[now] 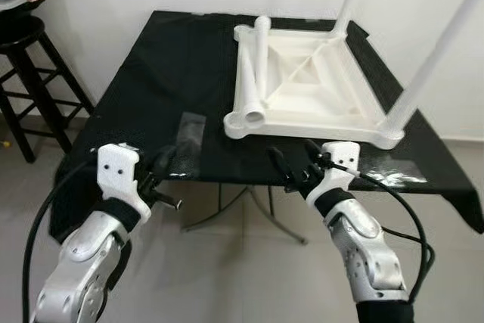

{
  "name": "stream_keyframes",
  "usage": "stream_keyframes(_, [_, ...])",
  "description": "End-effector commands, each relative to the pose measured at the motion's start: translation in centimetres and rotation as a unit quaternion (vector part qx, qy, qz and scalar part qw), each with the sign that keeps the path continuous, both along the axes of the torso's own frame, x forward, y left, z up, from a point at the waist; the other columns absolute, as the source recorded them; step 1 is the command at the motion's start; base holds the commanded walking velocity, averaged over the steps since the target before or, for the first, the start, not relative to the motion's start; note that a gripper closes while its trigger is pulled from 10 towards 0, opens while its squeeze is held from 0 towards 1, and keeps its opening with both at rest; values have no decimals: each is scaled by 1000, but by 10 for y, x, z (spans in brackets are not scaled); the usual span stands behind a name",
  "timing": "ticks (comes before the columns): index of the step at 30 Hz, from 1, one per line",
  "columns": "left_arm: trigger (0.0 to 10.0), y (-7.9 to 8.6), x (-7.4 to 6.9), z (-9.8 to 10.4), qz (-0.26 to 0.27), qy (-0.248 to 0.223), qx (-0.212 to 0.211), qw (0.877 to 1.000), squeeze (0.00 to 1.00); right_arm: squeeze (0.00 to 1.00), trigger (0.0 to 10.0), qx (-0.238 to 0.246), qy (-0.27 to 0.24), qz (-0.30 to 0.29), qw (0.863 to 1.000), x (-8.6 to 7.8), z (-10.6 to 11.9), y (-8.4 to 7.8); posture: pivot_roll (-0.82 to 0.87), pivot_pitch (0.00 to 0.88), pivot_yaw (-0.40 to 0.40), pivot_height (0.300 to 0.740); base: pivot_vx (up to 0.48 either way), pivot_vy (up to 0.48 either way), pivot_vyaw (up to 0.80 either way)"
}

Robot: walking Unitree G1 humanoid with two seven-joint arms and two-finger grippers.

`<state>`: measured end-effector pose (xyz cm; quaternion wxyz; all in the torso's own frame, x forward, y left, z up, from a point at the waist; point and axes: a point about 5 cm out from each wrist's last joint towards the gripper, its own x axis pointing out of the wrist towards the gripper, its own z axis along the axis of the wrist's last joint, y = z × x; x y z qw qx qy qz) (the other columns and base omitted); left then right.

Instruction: Building children table

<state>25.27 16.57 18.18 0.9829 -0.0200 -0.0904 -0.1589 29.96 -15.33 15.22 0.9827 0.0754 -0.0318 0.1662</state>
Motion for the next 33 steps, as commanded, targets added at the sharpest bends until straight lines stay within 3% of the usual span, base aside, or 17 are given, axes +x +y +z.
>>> stream_keyframes(1, [10000,5,2,2,6,-4,-14,1000,0,0,10000,6,-8,3,1000,1,2,3,-8,86,-46,740,0,-379,0])
stream_keyframes(12, [10000,4,-1,-3,1,12,-13,1000,0,0,10000,0,-7,9,1000,-1,0,5,-2,99,-36,740,0,0,0])
stream_keyframes(13, [10000,5,-1,0,-5,7,-26,1000,1000,0,10000,2,-8,7,1000,-4,0,4,-14,108,-31,740,0,0,0])
stream_keyframes(33, [10000,6,2,0,-2,9,-45,999,1000,0,10000,4,-5,10,1000,-2,0,3,-10,107,-29,740,0,0,0])
